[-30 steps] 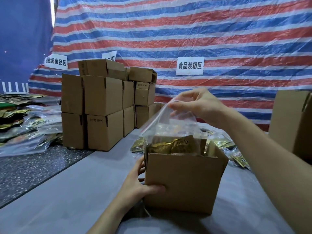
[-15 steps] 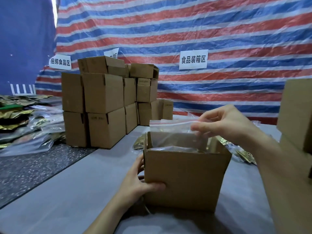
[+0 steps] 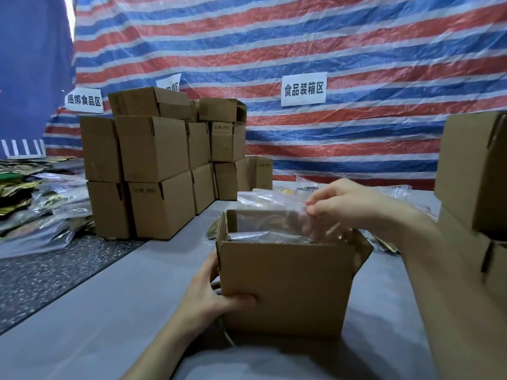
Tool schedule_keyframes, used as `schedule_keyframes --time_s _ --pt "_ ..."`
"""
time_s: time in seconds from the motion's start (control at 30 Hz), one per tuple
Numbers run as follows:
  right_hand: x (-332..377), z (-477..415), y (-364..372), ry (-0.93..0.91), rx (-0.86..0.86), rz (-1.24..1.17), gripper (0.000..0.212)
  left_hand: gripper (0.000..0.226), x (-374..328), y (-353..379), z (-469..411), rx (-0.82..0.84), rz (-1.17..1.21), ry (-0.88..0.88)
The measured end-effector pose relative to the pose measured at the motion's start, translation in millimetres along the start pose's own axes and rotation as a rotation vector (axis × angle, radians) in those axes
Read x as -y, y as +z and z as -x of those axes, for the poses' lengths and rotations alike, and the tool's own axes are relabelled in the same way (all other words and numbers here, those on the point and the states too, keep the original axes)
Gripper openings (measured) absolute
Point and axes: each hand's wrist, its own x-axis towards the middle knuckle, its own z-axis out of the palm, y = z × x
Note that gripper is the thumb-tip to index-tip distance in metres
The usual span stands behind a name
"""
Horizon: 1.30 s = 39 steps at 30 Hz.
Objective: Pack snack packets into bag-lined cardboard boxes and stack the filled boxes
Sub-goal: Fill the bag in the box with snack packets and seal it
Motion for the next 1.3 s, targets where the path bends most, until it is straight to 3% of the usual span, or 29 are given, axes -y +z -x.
schedule_keyframes --time_s 0.13,0.43,0.57,0.63,0.73,0.83,0.93,1.0,1.2,1.3 --pt "-0.9 -3.1 3.8 0.066 0.021 0.123 0.029 0.105 -0.9 -1.0 0.1 0.000 -0.015 0.006" --pt "3.8 -8.8 21.2 0.163 -0.115 0.347 0.005 0.095 1.5 -1.6 -1.3 0.006 -0.027 0.008" --pt "16.2 0.3 20.7 0.099 -0.173 0.345 0.023 0.089 2.2 -1.3 -1.1 -0.019 -0.047 0.032" --pt "23.5 5.5 21.9 0.003 -0.282 0.402 0.029 0.093 2.3 -1.1 -1.5 -0.018 -0.046 0.033" --pt "32.4 9.7 26.3 -0.223 -0.469 0.452 0.013 0.096 2.4 -0.5 -1.4 -0.014 -0.033 0.034" --pt "33.2 5.8 37.2 -0.226 -0.249 0.302 0.045 0.095 3.3 -0.2 -1.0 -0.017 -0.015 0.038" --pt "23.9 -5.7 51.8 0.033 0.057 0.325 0.075 0.095 5.1 -0.6 -1.2 -0.020 -0.016 0.045" --pt "15.4 -14.5 55.2 0.185 0.146 0.314 0.091 0.099 5.0 -0.6 -1.2 -0.021 -0.017 0.044" --pt "12.3 -22.9 49.0 0.202 0.259 0.128 0.087 0.090 5.2 -0.9 -2.0 -0.003 0.006 0.041" --pt "15.4 -24.3 46.9 0.135 0.120 0.200 0.086 0.097 4.6 -0.2 -3.0 0.010 0.030 0.021"
